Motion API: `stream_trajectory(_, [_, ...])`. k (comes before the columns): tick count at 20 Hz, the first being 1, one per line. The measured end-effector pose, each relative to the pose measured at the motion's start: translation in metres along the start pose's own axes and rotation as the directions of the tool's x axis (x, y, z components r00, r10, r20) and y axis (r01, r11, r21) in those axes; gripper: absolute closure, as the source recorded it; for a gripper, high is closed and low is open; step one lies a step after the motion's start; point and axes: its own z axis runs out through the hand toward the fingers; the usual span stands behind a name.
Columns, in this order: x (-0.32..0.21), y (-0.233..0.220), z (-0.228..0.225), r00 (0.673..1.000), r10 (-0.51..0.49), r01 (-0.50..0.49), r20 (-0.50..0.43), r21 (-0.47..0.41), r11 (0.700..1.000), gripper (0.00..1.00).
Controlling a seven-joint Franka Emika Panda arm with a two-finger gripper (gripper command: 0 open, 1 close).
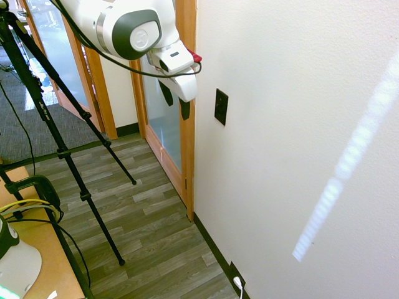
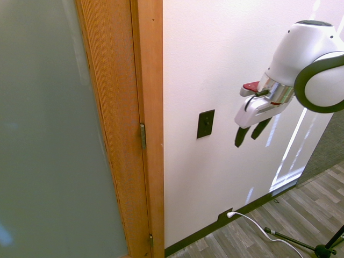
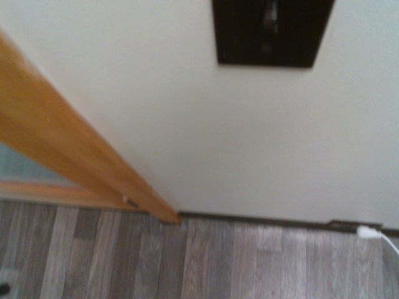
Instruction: Turn off the light
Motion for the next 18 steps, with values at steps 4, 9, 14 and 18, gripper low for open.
stream_trajectory(4, [0.019,-0.032,0.012,0.991,0.092,-0.087,-0.099,0.052,0.995,0.0])
stream_trajectory(9, [0.041,-0.062,0.034,0.977,0.109,-0.098,-0.184,0.066,0.993,0.0])
stream_trajectory(14, [0.041,-0.07,0.054,0.973,0.1,-0.085,-0.207,0.081,0.993,1.0])
stream_trajectory(18, [0.041,-0.068,0.055,0.961,0.114,-0.09,-0.251,0.104,0.99,1.0])
